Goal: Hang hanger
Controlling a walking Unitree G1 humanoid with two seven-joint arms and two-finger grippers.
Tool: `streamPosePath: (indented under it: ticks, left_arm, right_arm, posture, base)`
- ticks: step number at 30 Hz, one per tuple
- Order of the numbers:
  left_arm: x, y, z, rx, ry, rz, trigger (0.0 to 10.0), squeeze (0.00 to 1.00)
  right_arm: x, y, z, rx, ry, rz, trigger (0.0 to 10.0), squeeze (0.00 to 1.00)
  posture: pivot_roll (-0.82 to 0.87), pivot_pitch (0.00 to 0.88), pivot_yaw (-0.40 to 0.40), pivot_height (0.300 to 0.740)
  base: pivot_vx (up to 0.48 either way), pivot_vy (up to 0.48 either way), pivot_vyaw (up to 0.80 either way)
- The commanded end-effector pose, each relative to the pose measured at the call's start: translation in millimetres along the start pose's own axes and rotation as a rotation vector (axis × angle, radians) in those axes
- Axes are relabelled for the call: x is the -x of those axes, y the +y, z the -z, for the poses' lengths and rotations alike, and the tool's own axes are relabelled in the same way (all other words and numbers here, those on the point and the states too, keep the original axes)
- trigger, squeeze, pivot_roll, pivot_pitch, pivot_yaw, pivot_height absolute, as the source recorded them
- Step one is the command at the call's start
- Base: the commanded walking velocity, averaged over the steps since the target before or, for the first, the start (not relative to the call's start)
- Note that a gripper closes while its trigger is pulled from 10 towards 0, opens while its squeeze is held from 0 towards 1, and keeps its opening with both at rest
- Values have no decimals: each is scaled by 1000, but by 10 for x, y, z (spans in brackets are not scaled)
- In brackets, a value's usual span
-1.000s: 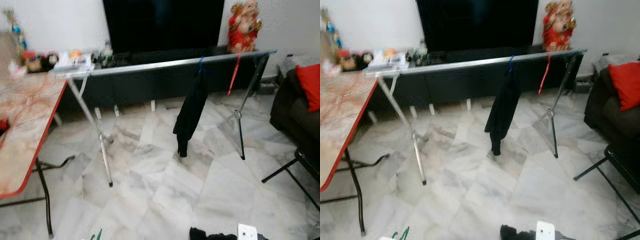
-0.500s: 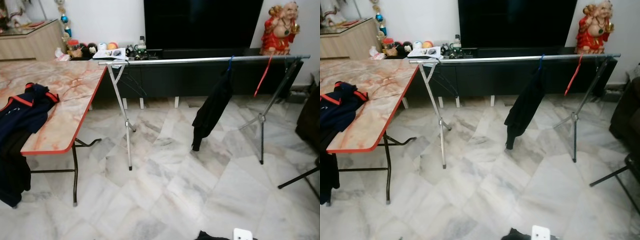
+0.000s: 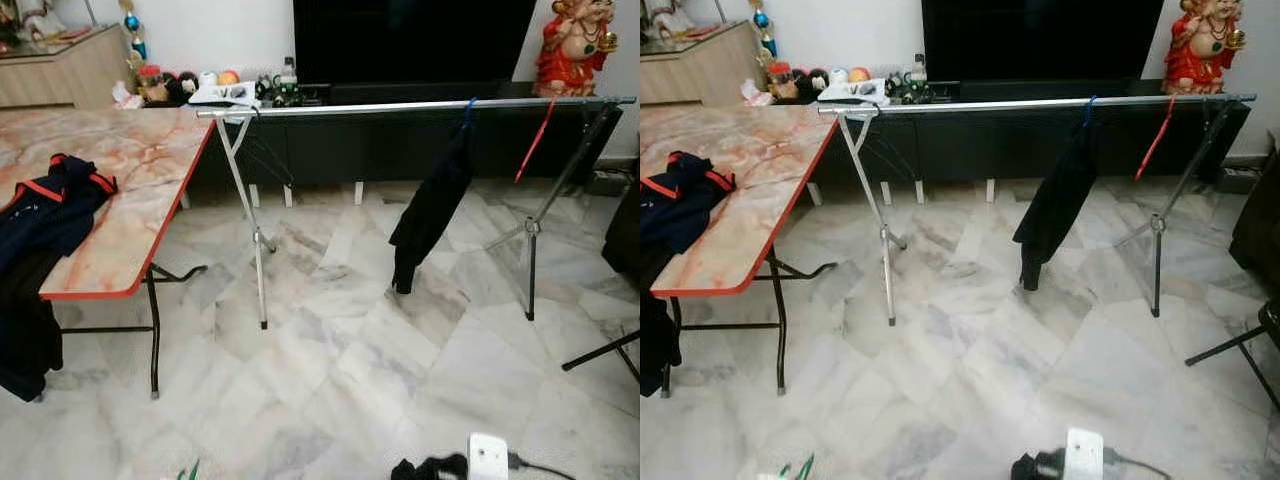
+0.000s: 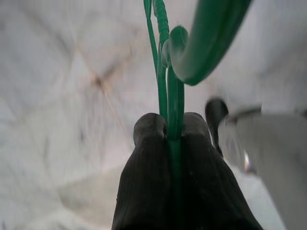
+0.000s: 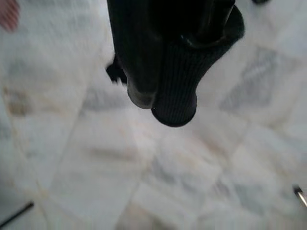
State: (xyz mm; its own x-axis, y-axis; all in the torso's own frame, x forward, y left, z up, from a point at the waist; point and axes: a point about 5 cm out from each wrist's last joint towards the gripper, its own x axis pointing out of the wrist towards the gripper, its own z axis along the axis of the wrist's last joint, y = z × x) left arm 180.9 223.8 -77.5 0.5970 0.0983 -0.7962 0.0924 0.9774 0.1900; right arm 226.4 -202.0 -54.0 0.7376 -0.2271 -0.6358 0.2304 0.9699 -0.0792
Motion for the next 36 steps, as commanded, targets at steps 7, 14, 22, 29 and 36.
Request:
streamPosePath:
  ticks: [7,14,22,29,36]
  left_arm:
    - [-42,45,-778,-167,-270,112,10000,0]
    - [9,-79,-1154,-383,-379,287,10000,0]
    - [125,-150,-1415,-594,-422,477,10000,0]
    - [281,-160,-1496,-781,-343,641,10000,0]
    - [441,-219,-1606,-797,-360,734,10000,0]
  right_arm:
    - [-113,78,-733,-17,-257,-42,10000,0]
    - [-132,190,-1042,42,-327,-94,10000,0]
    - [-106,333,-1479,143,-447,-160,10000,0]
    - [-149,407,-1448,338,-330,-161,10000,0]
    - [-141,471,-1484,326,-328,-177,10000,0]
  posture:
    - [110,18,25,740]
    - [114,14,19,740]
    - [109,4,16,740]
    - [113,0,16,740]
    - [108,0,20,740]
  base:
    - [0,0,0]
    - [0,0,0]
    - [0,0,0]
    - [0,0,0]
    - [0,0,0]
